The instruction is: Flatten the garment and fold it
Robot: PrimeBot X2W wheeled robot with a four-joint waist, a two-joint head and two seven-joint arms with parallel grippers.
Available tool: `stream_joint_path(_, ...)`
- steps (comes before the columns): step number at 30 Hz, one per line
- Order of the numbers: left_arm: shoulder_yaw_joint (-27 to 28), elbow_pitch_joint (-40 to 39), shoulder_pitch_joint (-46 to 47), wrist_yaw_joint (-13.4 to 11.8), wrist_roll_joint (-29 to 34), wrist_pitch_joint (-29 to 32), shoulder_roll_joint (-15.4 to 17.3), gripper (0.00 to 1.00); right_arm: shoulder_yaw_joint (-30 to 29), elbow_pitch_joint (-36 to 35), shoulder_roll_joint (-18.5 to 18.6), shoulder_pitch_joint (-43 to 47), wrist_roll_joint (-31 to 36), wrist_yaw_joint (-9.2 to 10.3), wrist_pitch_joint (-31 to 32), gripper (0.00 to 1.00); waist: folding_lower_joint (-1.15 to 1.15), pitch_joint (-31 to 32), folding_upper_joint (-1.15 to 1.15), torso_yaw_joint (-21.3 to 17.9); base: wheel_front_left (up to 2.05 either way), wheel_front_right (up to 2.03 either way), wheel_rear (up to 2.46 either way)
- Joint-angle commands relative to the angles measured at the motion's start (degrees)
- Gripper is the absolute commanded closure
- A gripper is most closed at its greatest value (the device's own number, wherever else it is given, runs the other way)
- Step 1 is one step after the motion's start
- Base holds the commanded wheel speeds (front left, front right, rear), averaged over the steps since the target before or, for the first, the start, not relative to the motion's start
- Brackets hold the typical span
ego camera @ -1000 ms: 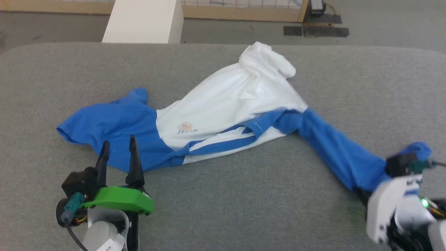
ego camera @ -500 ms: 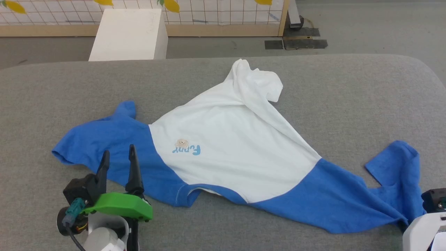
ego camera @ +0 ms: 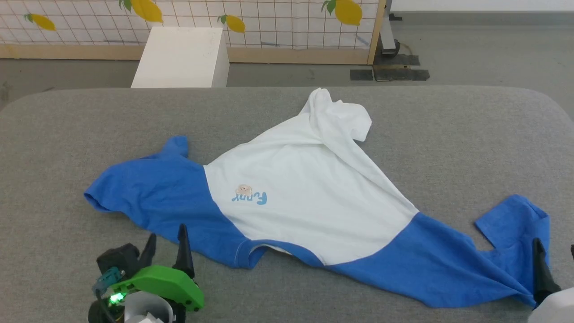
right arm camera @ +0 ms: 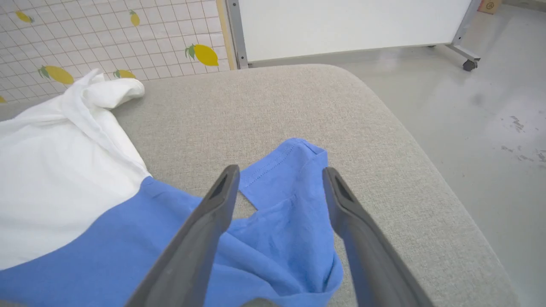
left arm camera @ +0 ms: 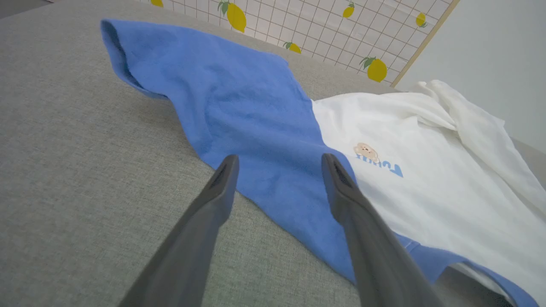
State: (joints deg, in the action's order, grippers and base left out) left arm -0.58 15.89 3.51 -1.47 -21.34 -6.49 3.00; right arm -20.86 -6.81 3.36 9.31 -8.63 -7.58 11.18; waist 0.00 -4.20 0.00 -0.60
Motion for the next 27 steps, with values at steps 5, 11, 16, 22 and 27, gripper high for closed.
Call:
stream_joint_path(5,-0.8,2.0,-0.2,-3.8,-3.8,5.5,-0.1,0.00,5.0,0.6,-0.4,1.2,-2.4,0.09,-4.7,0.00,0.00,0.3,0.00,-1.9,0.00,0.00,0.00)
stream_joint_path(11,-0.1,5.3,2.3,-8.2,-5.0,10.9,0.0,0.00,11.6,2.0,-0.5,1.1,-4.0,0.09,-5.7,0.00,0.00,-0.8,0.00,-4.0,0.00,0.00,0.00)
stream_joint_path(16,0.9,8.0,5.5,-9.4,-6.1,13.6,0.7,0.00,15.0,2.5,-0.5,0.1,-4.8,0.09,-5.6,0.00,0.00,-2.5,0.00,-5.9,0.00,0.00,0.00)
stream_joint_path(22,1.2,12.0,7.7,-10.8,-6.0,16.8,2.6,0.00,17.5,3.0,-0.5,-0.8,-5.3,0.09,-5.1,0.00,0.00,-3.6,0.00,-7.7,0.00,0.00,0.00)
stream_joint_path(27,2.7,11.4,7.6,-10.0,-5.9,11.3,4.1,1.00,20.5,2.2,-0.5,-0.3,-6.4,0.09,-3.0,0.00,0.00,-3.8,0.00,-8.2,0.00,0.00,0.00)
